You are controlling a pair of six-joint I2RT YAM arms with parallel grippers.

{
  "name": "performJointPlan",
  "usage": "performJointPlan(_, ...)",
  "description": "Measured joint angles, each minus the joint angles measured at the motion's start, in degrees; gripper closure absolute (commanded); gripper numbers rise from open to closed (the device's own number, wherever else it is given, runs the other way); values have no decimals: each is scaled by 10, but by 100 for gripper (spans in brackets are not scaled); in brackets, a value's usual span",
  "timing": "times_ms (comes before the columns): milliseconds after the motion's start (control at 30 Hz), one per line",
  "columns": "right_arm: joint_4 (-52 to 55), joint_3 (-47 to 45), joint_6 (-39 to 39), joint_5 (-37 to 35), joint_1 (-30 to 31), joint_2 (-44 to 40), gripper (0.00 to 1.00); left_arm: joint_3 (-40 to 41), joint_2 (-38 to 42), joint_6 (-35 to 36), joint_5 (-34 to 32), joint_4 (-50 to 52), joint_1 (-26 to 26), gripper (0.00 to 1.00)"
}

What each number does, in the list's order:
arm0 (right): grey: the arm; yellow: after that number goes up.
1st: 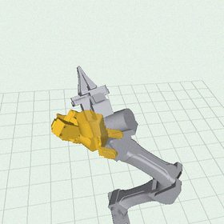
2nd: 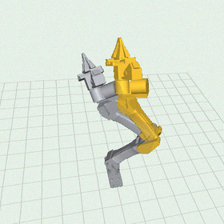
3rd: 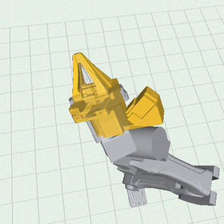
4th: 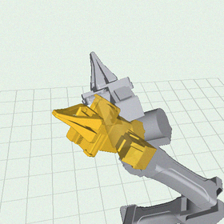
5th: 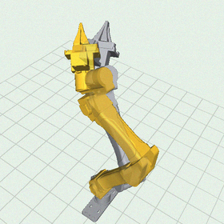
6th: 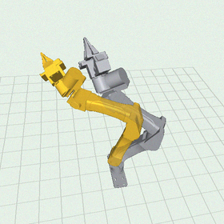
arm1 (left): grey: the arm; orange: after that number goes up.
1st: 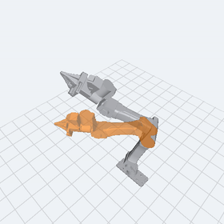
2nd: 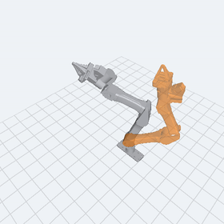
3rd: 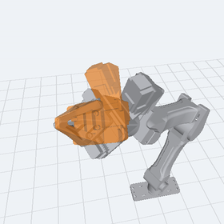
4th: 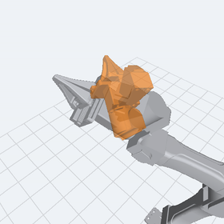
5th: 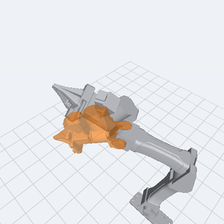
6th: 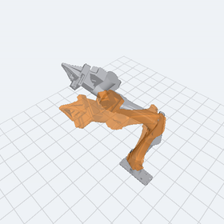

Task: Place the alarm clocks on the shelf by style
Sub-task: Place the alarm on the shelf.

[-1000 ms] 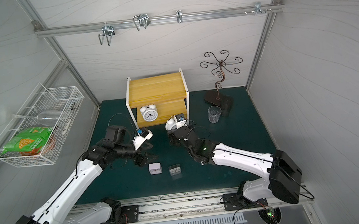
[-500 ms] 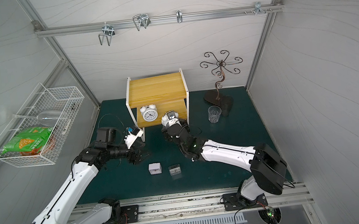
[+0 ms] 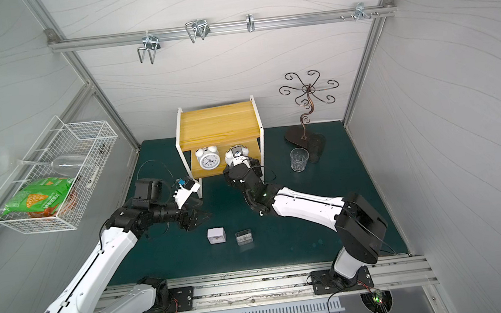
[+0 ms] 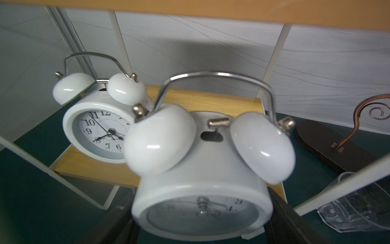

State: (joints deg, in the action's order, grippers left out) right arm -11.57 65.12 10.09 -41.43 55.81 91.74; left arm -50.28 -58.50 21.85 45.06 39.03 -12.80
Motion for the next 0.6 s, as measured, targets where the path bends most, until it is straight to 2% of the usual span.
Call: performJointPlan(600, 87, 92, 39, -63, -12, 70, 29, 6, 0, 1, 4, 1, 0, 16)
